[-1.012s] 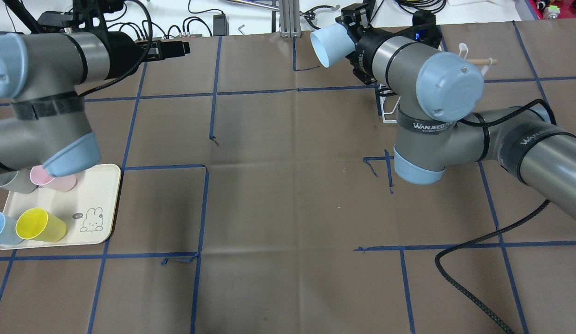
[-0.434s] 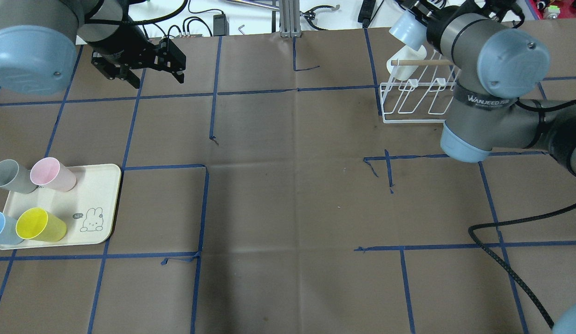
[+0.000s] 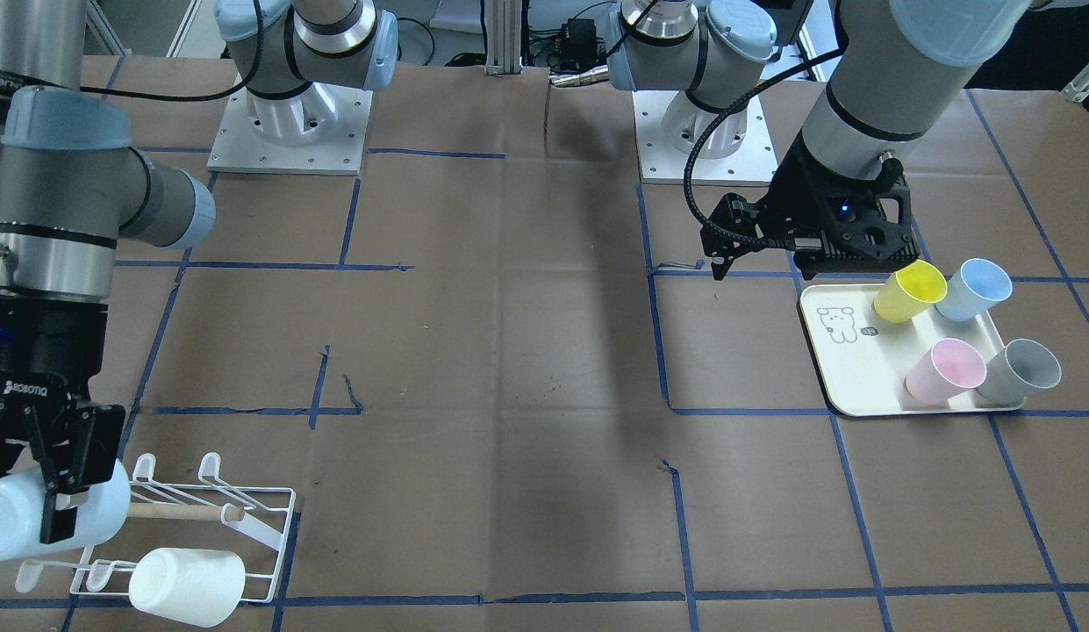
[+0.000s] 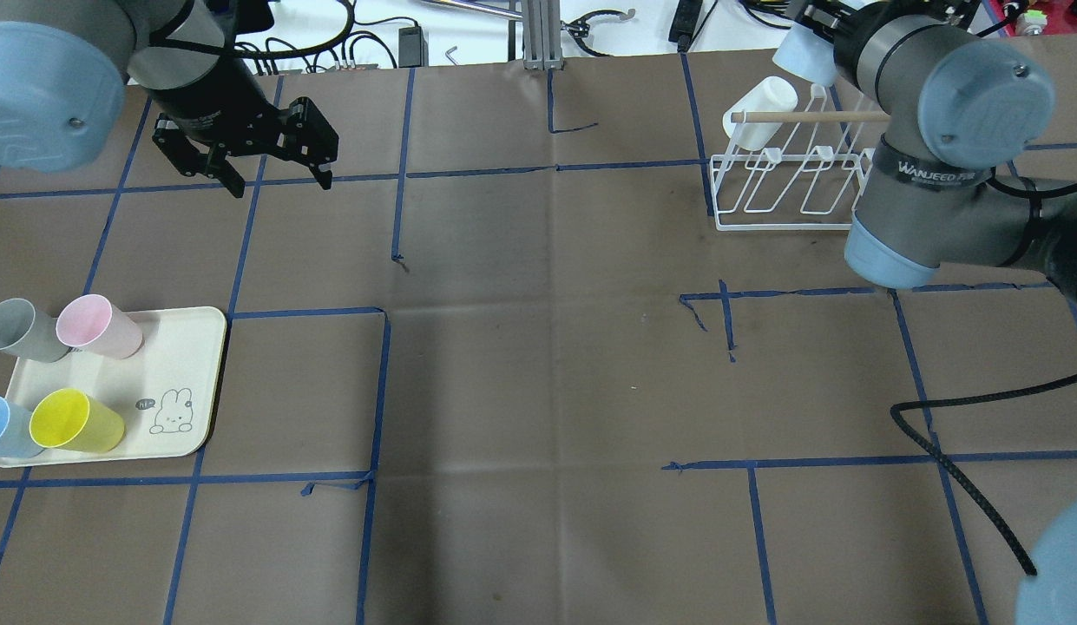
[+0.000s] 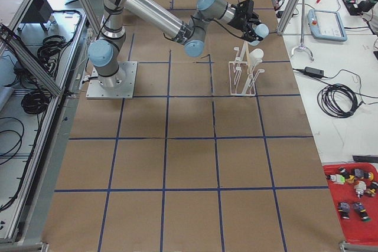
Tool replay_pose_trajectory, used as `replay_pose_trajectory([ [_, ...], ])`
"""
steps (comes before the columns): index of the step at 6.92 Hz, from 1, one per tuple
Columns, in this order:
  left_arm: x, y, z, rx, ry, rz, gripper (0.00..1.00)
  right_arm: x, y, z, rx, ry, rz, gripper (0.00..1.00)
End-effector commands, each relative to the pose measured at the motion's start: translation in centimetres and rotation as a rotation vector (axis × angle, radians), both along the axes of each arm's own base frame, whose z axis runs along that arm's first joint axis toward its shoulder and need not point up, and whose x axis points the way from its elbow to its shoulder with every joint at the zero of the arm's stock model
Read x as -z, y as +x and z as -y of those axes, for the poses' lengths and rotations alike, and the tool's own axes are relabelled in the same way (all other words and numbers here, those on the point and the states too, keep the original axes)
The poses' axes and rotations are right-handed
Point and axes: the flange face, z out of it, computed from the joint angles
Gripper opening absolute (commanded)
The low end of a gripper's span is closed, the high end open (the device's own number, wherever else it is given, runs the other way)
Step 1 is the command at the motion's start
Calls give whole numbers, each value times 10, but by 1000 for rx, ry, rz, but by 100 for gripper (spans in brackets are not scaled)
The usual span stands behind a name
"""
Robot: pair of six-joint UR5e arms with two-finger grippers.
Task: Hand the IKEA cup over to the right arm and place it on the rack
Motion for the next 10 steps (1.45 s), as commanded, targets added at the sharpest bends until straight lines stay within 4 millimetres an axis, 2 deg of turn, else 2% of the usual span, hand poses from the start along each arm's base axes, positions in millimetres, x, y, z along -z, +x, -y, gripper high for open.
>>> replay_pose_trajectory([
  [1,-11,-1,-11,-1,-10,1,99,22,-45,28,-15,-56,-159,5],
  [3,-13,-2,-12,-3,-14,1,99,48,-66,36,-32,-92,-162,5],
  [6,-14,-1,-12,-19,-14,2,99,79,-70,40,-28,-91,-162,5],
  [8,-11,-20,-17,-3,-13,7,99,88,-70,38,-26,-105,-165,6],
  [10,-15,-19,-19,5,-26,5,99,99,-68,30,-29,-77,-158,6],
])
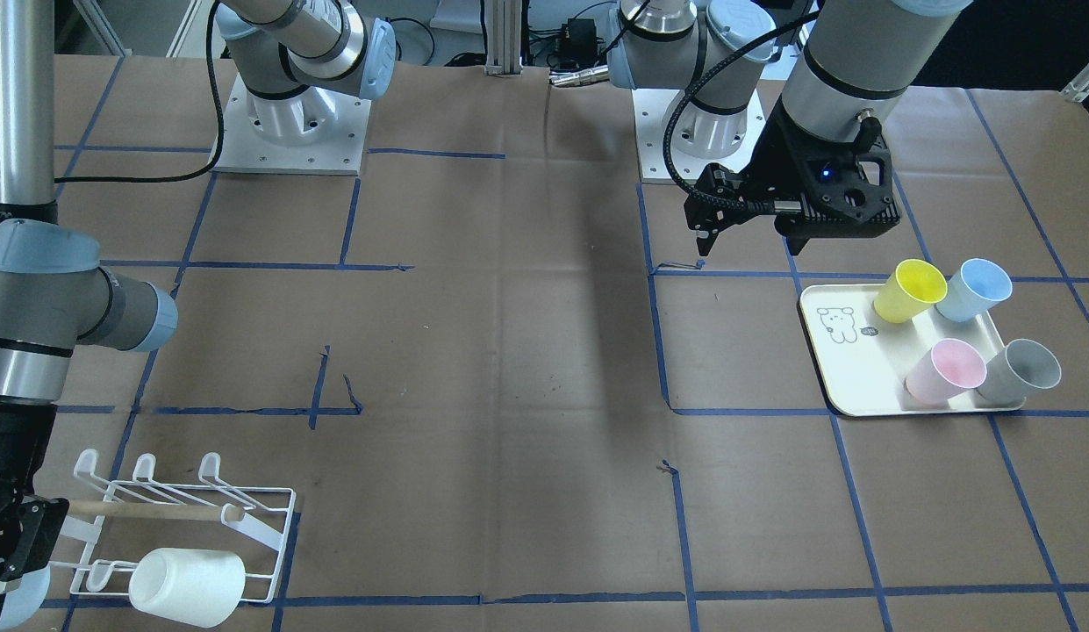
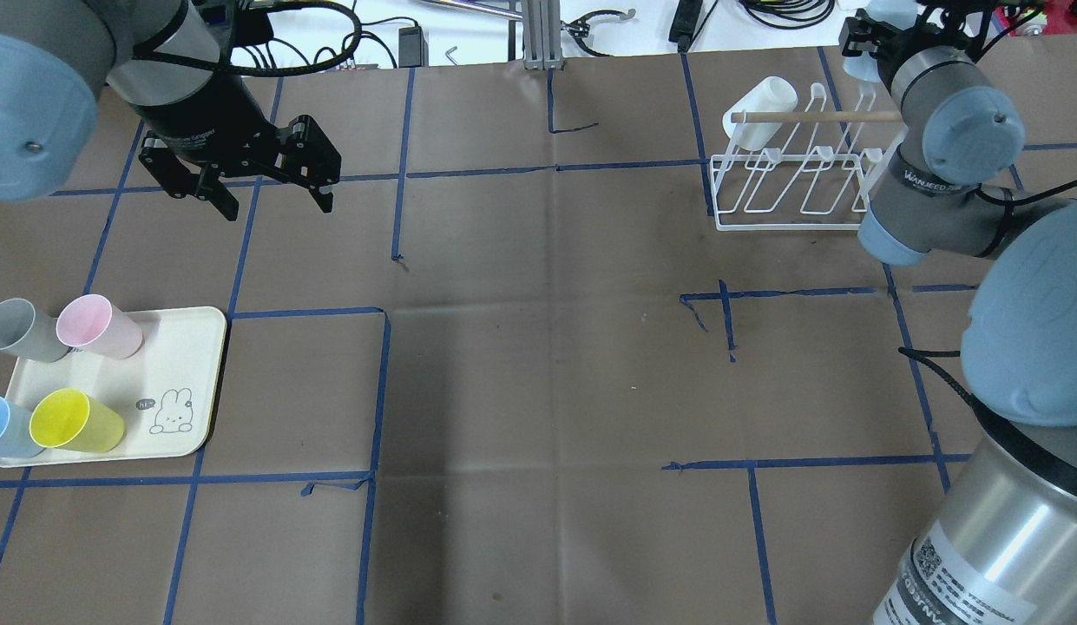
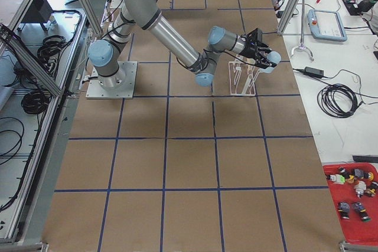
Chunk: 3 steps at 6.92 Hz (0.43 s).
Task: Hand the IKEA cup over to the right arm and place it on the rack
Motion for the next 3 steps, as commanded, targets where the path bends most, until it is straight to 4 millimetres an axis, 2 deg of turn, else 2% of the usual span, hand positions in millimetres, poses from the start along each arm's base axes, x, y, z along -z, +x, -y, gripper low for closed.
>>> replay_pose_trajectory([
  [1,-3,2,-1,2,-9,0,99,13,2,-7,0,29,8,6],
  [3,-2,3,0,11,-11,2,99,21,4,-13,-1,47,10,7],
])
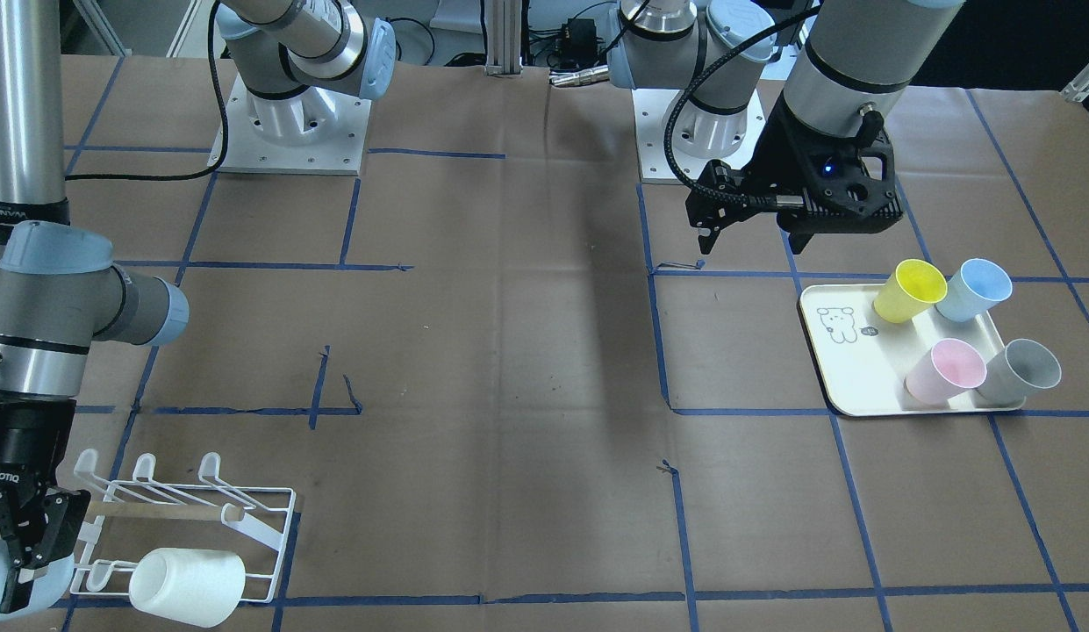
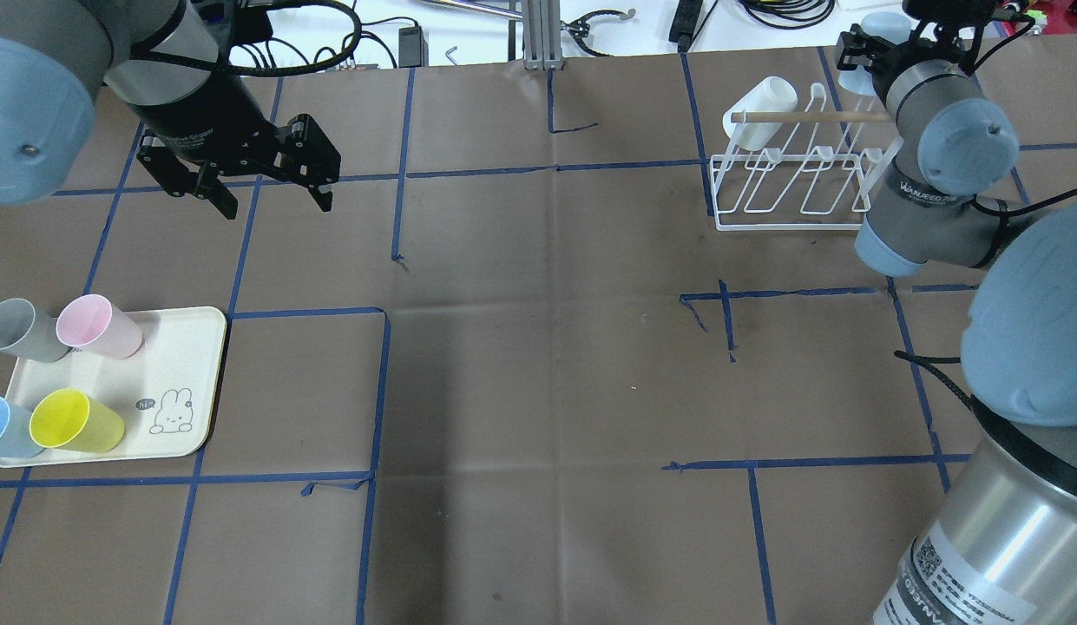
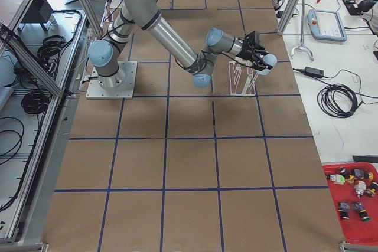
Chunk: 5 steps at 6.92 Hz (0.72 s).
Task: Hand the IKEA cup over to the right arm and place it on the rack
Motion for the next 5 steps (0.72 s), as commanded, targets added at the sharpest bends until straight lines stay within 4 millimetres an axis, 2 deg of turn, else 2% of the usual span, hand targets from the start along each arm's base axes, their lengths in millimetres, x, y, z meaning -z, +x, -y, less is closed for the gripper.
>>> replay_pose_trajectory([
  [1,-1,1,0,6,-3,1,99,6,1,-4,-10,19,-24,15],
  [2,0,1,0,6,-2,1,99,1,0,-4,-14,17,-64,77],
  [3,0,1,0,6,0,2,99,-2,-1,-3,-8,20,-61,100],
  [5,-1,1,0,6,-3,1,99,-23,2,-3,-17,11,-53,100],
])
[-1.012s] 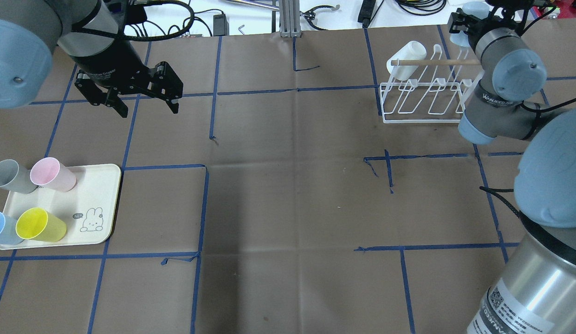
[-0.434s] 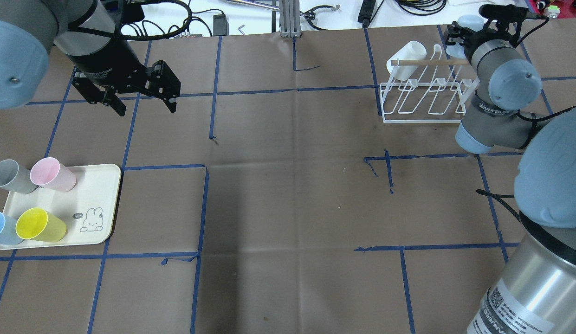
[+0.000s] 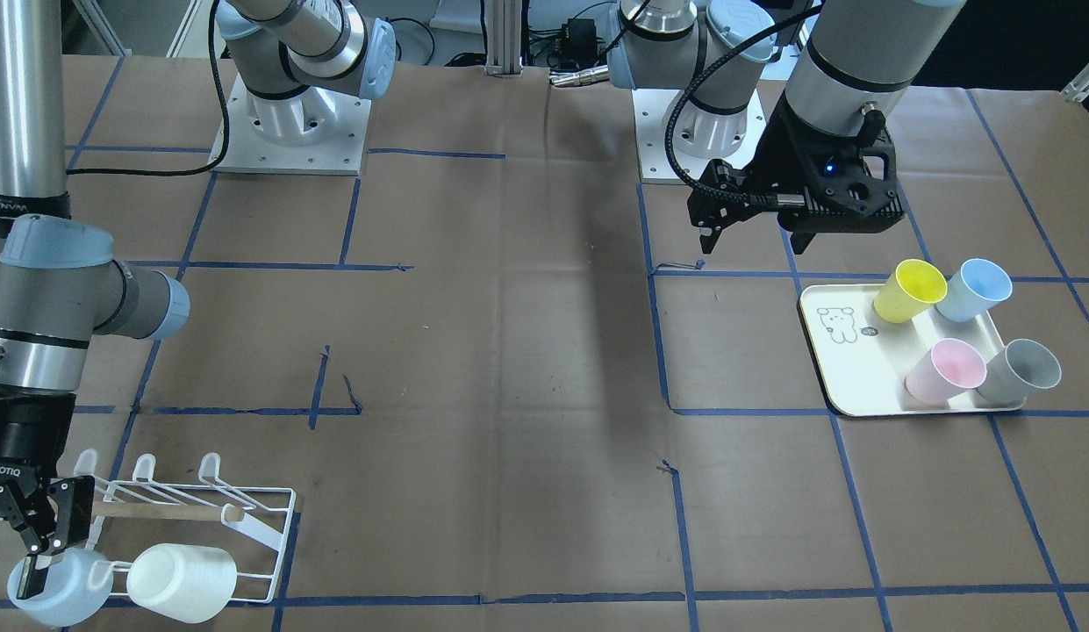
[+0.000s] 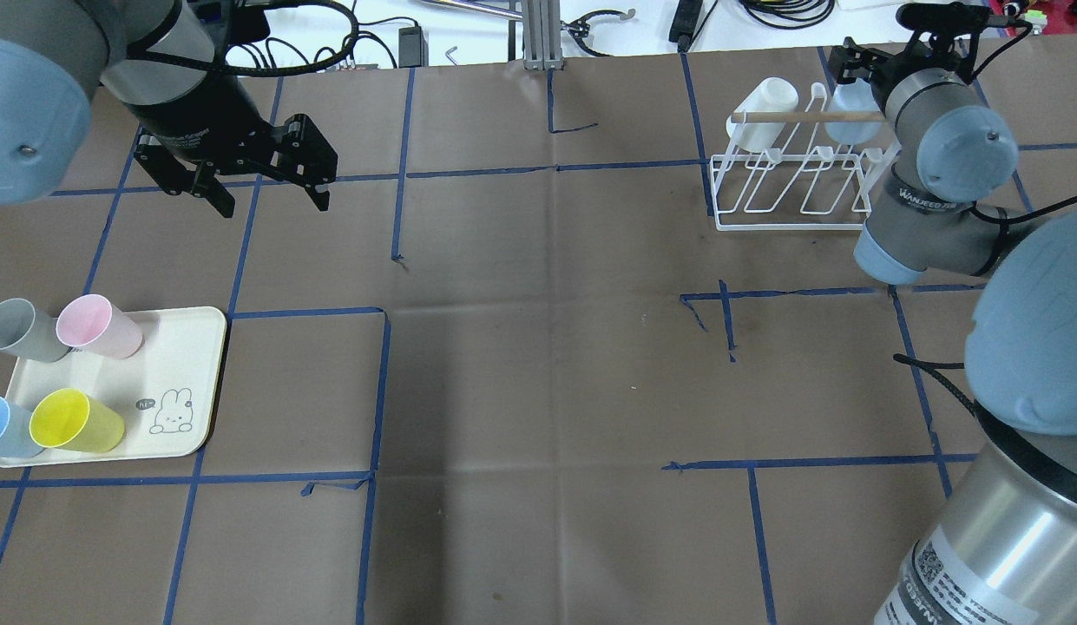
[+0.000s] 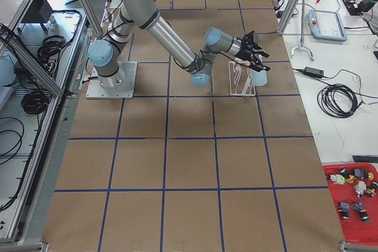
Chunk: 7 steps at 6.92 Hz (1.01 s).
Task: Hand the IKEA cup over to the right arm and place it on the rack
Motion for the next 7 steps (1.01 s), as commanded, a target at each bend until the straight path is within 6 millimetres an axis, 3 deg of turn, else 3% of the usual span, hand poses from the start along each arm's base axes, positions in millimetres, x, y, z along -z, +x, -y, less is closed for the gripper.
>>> replay_pose_trajectory([
  [1,0,0,0,0,-1,0,99,-30,3,0,-5,40,14,100],
  [3,-1,0,0,0,-3,0,99,-91,12,-6,-12,130,36,100],
  [5,-1,-1,-1,2,-3,1,99,-105,57,-19,-74,352,87,100],
  [6,-1,-1,-1,2,-3,1,99,-123,86,-34,-115,425,93,100],
  [7,-1,-1,-1,2,-3,1,99,-126,111,-50,-151,556,112,100],
])
